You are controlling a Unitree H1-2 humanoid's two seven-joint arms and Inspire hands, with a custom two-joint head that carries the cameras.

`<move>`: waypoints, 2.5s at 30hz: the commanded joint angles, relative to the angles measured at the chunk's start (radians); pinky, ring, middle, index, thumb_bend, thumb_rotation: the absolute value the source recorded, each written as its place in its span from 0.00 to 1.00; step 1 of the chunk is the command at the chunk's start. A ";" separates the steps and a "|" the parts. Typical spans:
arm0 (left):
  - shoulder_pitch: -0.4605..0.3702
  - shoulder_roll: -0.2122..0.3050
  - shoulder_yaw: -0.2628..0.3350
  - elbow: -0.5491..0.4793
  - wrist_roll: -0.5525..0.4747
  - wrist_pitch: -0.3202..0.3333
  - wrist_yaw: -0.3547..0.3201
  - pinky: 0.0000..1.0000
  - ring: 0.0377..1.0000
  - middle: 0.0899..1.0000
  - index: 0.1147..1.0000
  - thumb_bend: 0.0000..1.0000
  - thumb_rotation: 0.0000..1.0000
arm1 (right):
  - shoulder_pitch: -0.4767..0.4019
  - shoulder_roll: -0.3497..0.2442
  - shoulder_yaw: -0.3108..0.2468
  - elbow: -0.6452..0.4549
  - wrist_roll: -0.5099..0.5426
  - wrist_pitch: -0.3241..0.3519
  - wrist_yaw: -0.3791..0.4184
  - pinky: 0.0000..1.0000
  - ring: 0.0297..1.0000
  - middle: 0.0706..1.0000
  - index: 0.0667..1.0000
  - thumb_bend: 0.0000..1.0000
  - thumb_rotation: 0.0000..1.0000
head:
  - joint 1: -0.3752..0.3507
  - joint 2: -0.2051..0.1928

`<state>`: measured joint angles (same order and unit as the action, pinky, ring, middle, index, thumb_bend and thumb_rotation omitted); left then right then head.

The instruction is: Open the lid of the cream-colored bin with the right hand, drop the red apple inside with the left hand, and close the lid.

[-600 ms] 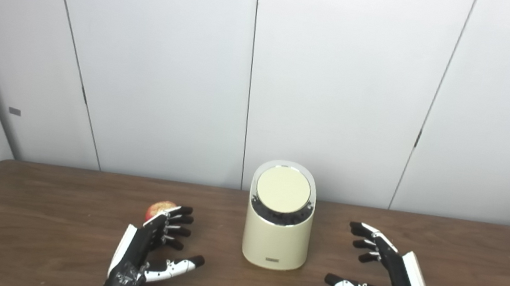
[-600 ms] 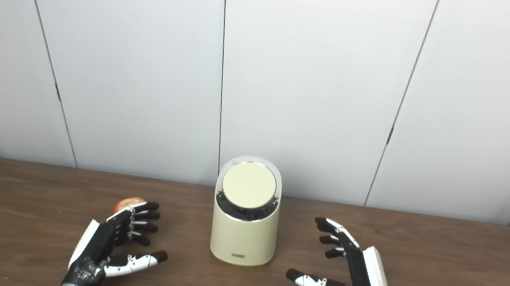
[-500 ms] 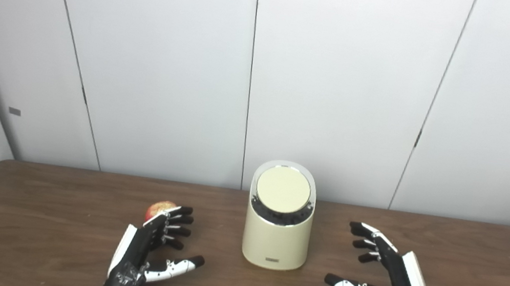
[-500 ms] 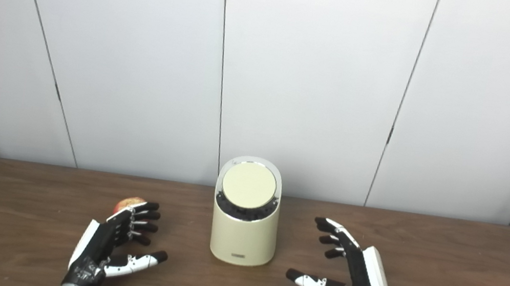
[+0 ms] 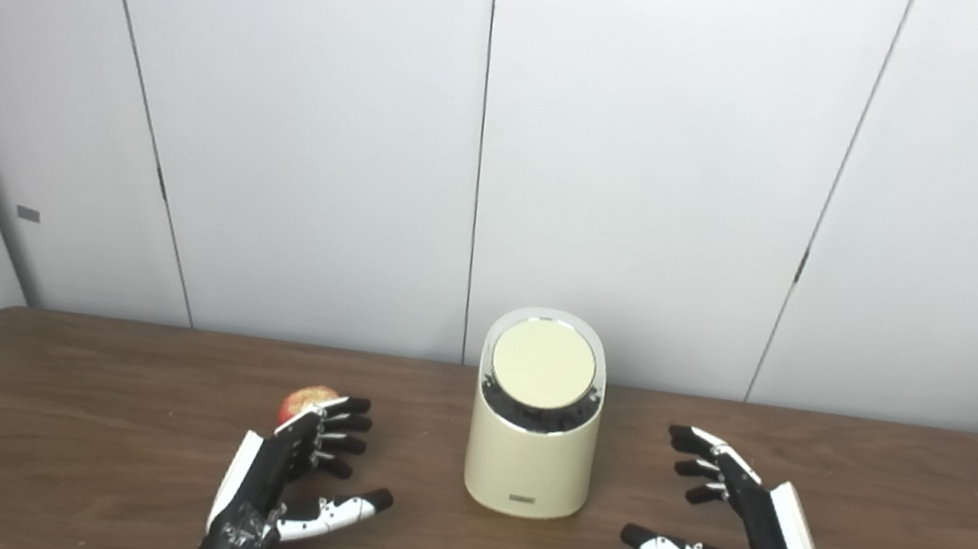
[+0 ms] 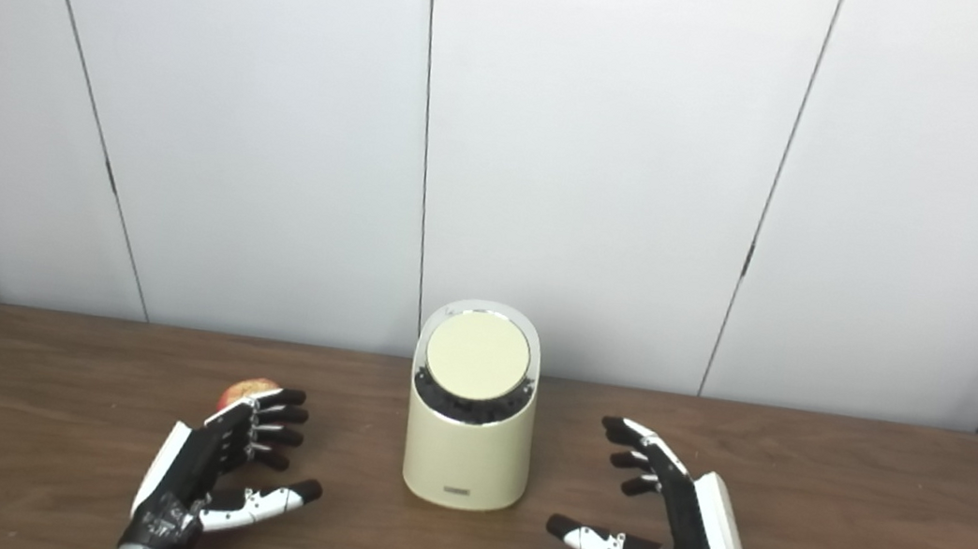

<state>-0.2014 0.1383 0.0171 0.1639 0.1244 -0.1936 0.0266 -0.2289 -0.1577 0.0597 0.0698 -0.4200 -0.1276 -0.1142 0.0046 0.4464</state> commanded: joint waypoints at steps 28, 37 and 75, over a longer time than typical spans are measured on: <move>-0.056 -0.007 -0.001 0.011 0.001 -0.051 0.010 0.55 0.66 0.72 0.75 0.73 0.01 | -0.369 -0.058 0.051 -0.175 -0.108 0.275 0.178 0.67 0.79 0.83 0.85 0.72 0.42 | -0.008 0.007; -0.055 -0.012 -0.007 0.004 0.004 -0.043 0.010 0.55 0.66 0.72 0.76 0.73 0.00 | -0.469 -0.084 0.126 -0.129 -0.206 0.373 0.249 0.62 0.79 0.86 0.87 0.74 0.44 | -0.008 0.009; -0.045 -0.019 -0.008 -0.023 0.003 -0.024 0.004 0.55 0.66 0.73 0.76 0.72 0.02 | -0.552 -0.053 0.232 0.094 -0.290 0.332 0.213 0.68 0.82 0.89 0.87 0.84 0.33 | -0.002 0.022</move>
<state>-0.2197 0.1146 0.0076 0.1735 0.1244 -0.2043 0.0278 -0.7225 -0.2139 0.2960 0.1755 -0.6965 0.2065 0.1210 0.0015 0.4678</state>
